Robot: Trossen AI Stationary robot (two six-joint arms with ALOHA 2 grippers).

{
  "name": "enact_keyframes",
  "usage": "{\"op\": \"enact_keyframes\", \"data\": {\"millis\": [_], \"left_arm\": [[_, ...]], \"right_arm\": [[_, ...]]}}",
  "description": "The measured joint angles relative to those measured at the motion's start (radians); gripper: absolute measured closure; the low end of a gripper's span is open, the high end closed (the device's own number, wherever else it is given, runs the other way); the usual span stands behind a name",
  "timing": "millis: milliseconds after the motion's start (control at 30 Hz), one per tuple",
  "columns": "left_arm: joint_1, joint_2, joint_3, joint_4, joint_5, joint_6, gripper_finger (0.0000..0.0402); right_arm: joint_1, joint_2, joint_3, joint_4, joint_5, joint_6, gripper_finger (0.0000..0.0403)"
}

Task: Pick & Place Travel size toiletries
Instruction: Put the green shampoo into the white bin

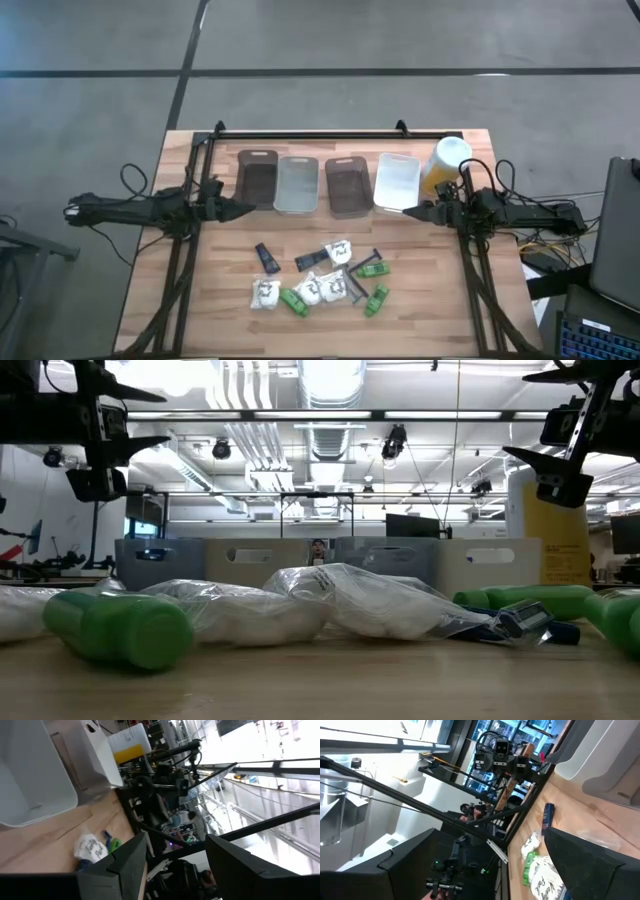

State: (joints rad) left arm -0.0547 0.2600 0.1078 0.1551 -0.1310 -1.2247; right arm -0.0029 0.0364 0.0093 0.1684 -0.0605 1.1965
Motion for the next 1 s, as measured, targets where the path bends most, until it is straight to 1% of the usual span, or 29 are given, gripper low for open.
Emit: {"op": "enact_keyframes", "data": {"millis": [333, 433, 533, 633, 700, 767, 933, 1000], "left_arm": [[0.000, 0.000, 0.000, 0.000, 0.000, 0.000, 0.0193], [0.000, 0.002, 0.000, 0.001, -0.056, -0.003, 0.0193], [0.000, 0.002, 0.000, 0.001, -0.070, -0.011, 0.0193], [0.000, 0.002, 0.000, 0.001, -0.060, -0.028, 0.0193], [0.000, 0.002, 0.000, 0.002, -0.053, -0.032, 0.0193], [0.000, 0.002, 0.000, 0.001, -0.046, -0.032, 0.0193], [0.000, 0.002, 0.000, 0.001, -0.038, -0.026, 0.0193], [0.000, 0.002, 0.000, 0.001, -0.022, -0.015, 0.0193]], "right_arm": [[0.000, 0.000, 0.000, 0.002, 0.014, 0.004, 0.0039], [0.000, 0.000, 0.000, 0.011, 0.062, 0.056, 0.0039], [0.000, 0.010, 0.000, 0.060, 0.035, 0.094, 0.0039], [0.016, 0.048, 0.023, 0.063, 0.015, 0.077, 0.0039], [0.037, 0.100, 0.067, 0.021, 0.015, 0.040, 0.0039], [0.065, 0.176, 0.139, -0.070, 0.015, -0.008, 0.0039], [0.166, 0.433, 0.351, -0.404, 0.011, -0.123, 0.0039], [0.210, 0.549, 0.431, -0.527, 0.010, -0.142, 0.0039]]}}
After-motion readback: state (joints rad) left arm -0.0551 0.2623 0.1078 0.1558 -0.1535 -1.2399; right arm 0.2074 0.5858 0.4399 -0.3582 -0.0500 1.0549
